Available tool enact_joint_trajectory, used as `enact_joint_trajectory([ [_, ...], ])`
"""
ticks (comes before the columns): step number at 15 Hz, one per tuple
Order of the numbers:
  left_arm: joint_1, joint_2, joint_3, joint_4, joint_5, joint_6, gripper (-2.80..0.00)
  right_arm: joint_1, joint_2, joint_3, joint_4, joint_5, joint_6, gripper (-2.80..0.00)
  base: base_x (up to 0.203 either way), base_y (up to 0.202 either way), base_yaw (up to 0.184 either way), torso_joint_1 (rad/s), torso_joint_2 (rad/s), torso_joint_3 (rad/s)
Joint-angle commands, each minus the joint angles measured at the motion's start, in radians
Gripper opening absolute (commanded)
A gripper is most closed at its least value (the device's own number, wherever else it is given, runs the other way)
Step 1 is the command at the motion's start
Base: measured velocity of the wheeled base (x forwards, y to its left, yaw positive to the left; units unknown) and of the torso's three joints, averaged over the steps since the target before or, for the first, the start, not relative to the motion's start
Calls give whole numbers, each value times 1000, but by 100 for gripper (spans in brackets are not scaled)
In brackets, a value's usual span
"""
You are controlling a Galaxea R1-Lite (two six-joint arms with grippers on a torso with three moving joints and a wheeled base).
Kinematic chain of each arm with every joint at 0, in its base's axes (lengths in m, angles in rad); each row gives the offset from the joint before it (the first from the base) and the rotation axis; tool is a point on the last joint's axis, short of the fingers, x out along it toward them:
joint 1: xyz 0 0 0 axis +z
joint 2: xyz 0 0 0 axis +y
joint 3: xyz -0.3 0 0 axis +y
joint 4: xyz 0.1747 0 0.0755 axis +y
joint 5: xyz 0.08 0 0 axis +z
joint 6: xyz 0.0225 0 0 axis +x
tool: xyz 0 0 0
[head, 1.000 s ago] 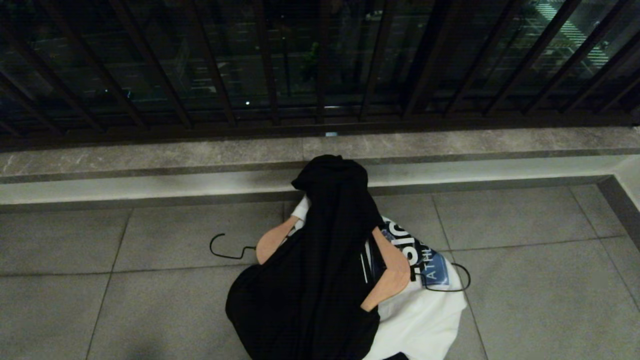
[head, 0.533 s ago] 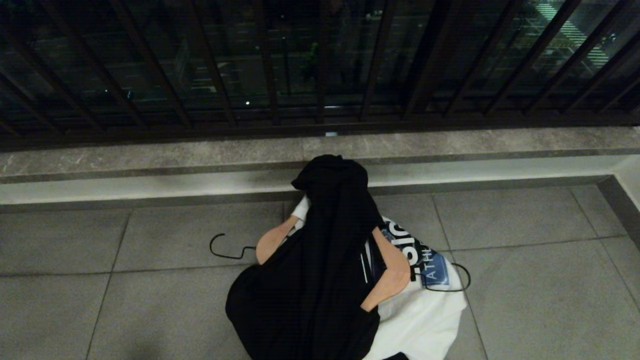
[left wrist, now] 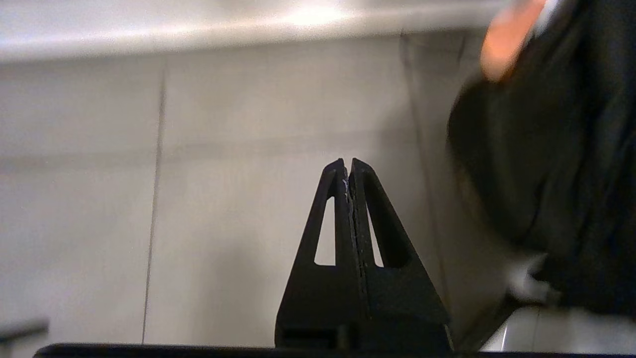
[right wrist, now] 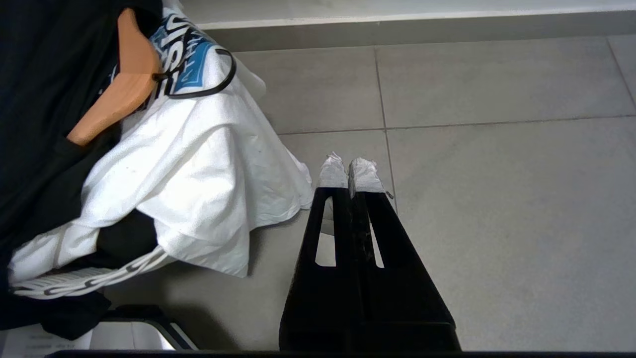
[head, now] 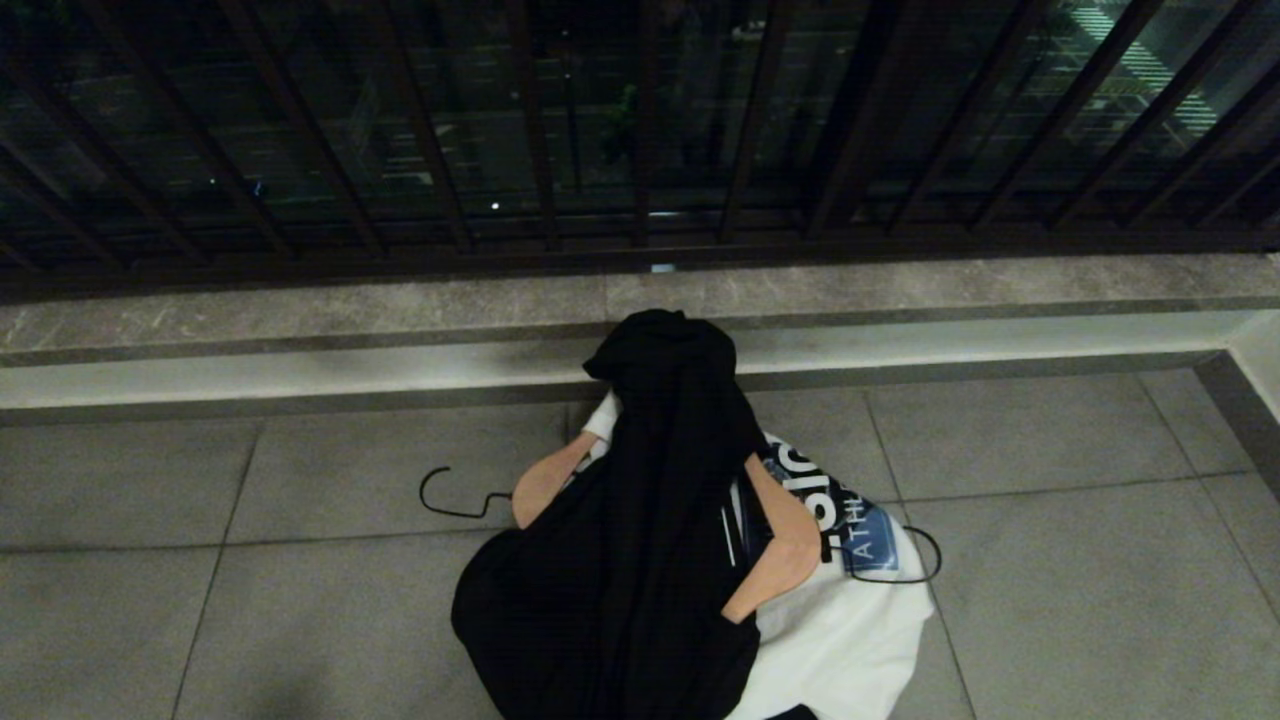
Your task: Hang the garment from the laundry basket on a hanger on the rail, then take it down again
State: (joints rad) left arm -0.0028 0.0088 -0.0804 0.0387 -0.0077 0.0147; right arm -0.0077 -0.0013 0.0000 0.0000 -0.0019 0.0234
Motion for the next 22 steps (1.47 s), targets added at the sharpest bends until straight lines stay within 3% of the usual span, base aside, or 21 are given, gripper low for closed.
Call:
enact_joint_trajectory([
  [1,0,84,-90,6,-4,0,-280,0,0,0,0,-1,0,-280,0,0,0,0,0,0],
  [3,-3,186,-171,11,-62,0,-280,0,0,0,0,0,1,-280,0,0,0,0,0,0],
  [7,-2,405,-291,13,-261,14,-280,0,0,0,0,0,0,-280,0,0,0,0,0,0],
  [10,-10,640,-391,12,-336,27,-280,0,0,0,0,-1,0,-280,0,0,0,0,0,0],
  [12,-73,812,-453,12,-365,59,-280,0,0,0,0,0,1,-280,0,0,0,0,0,0],
  [16,-282,1136,-567,8,-363,143,-280,0,0,0,0,-1,0,-280,0,0,0,0,0,0],
  [20,-597,1421,-715,0,-226,135,-280,0,0,0,0,0,0,-280,0,0,0,0,0,0],
  [22,-704,1542,-800,-1,-159,121,-280,0,0,0,0,0,0,-280,0,0,0,0,0,0],
])
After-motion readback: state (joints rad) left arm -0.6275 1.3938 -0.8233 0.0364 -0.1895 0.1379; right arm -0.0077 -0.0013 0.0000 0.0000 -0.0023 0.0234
